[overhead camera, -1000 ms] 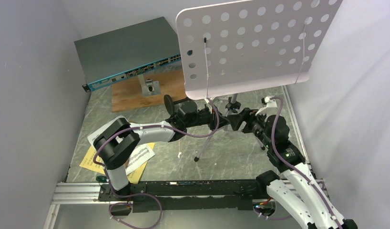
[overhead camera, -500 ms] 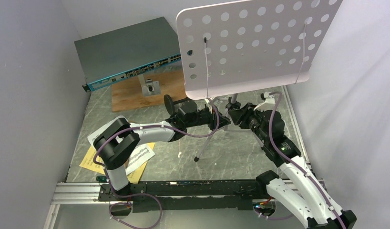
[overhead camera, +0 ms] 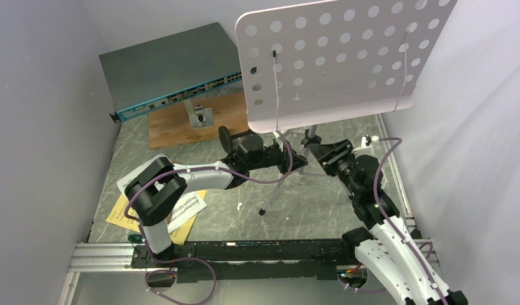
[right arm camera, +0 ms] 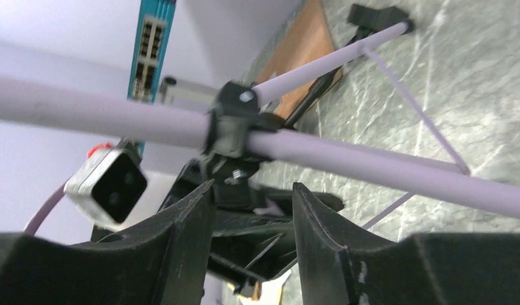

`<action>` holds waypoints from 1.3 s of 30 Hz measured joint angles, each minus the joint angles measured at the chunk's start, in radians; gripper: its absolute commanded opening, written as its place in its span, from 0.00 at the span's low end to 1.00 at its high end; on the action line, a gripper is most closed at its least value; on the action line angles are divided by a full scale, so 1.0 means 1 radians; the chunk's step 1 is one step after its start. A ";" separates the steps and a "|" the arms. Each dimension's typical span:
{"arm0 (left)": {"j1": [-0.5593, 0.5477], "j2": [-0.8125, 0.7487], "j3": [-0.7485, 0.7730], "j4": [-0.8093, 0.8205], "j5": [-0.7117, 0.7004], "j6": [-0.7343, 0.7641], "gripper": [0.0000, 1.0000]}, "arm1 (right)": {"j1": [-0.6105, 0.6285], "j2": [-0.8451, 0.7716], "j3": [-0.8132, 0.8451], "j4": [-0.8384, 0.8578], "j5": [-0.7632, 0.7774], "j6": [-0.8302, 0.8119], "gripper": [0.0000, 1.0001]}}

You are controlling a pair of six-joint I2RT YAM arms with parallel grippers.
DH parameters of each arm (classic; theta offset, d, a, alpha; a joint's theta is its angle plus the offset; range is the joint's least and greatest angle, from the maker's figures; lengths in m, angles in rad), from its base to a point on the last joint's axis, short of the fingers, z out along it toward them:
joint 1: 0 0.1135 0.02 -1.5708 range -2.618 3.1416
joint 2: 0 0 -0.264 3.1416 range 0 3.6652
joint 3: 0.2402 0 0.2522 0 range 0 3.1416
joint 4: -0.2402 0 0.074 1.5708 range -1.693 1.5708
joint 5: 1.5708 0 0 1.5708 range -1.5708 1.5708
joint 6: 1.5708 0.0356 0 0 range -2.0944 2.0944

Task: Set up the instrument practice props

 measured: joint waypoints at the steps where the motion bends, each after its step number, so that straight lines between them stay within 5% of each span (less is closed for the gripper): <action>1: 0.000 0.000 0.000 0.000 0.000 0.000 0.00 | -0.018 -0.008 -0.018 0.013 -0.010 0.032 0.51; 11: 0.000 0.000 -0.003 0.003 -0.004 0.000 0.00 | -0.182 -0.034 -0.195 0.236 -0.220 0.304 0.60; 16: 0.000 0.000 -0.003 0.004 -0.003 0.000 0.00 | -0.200 -0.024 -0.185 0.208 -0.245 0.279 0.75; 21: 0.000 0.000 -0.003 0.005 -0.004 0.000 0.00 | -0.216 0.003 -0.119 0.101 -0.256 0.169 0.77; 28: 0.003 -0.004 -0.005 0.000 -0.010 0.000 0.00 | -0.259 0.043 -0.085 0.086 -0.333 0.128 0.69; 35: 0.003 -0.004 -0.005 -0.001 -0.010 0.000 0.00 | -0.329 0.061 -0.078 0.143 -0.452 0.151 0.33; 39: 0.003 -0.004 -0.004 -0.003 -0.010 0.000 0.00 | -0.382 0.066 -0.110 0.174 -0.512 0.186 0.36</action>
